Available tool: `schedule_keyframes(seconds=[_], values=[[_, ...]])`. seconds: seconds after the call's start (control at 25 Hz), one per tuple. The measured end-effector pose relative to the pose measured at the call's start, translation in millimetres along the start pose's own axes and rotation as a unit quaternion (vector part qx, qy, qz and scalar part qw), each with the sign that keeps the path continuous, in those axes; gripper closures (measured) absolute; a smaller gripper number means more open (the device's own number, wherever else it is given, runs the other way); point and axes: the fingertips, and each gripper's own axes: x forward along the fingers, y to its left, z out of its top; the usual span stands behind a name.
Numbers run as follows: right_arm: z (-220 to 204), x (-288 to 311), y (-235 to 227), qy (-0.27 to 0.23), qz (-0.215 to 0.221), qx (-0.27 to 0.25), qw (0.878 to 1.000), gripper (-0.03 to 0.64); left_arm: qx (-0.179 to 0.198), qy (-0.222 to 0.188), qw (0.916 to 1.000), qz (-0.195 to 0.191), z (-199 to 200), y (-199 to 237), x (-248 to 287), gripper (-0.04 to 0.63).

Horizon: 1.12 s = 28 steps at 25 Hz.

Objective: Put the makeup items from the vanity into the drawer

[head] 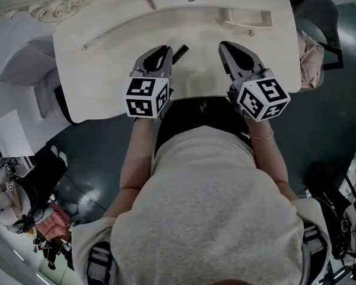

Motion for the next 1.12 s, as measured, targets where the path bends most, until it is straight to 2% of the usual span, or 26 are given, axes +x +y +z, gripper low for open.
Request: schedule_keyframes(seconds=[0.08,0.16,0.2,0.36,0.48,0.72,0.84,0.92,1.12], values=[[-5,0,-1,0.003,-0.004,0.007,1.000,0.609,0.001,0.014,0.9999,-0.005,-10,1,3,0.572],[-10,-1,-1,0.006,-0.008,0.012,1.000,0.609,-0.002,0.033,0.9994,-0.013,-20,0,7,0.489],[-12,-1,-2,0.008,-0.010,0.015,1.000,0.609,0.000,0.042,0.9989,-0.019,-25,-1,9,0.469],[-22,-4,-7,0.016,-0.022,0.024,0.999,0.609,0.030,0.083,0.9954,-0.038,-49,-8,19,0.446],[-28,-6,-10,0.024,-0.030,0.020,0.999,0.609,0.050,0.108,0.9919,-0.043,-65,-11,26,0.443],[-38,-7,-11,0.035,-0.033,0.025,0.999,0.609,0.050,0.129,0.9891,-0.051,-79,-11,37,0.443],[-38,-8,-14,0.036,-0.039,0.026,0.998,0.609,0.063,0.132,0.9878,-0.053,-80,-10,43,0.448],[-37,-8,-15,0.034,-0.043,0.029,0.998,0.609,0.068,0.130,0.9872,-0.062,-80,-12,45,0.486],[-35,-8,-17,0.028,-0.057,0.032,0.997,0.609,0.084,0.127,0.9851,-0.080,-75,-14,47,0.491]])
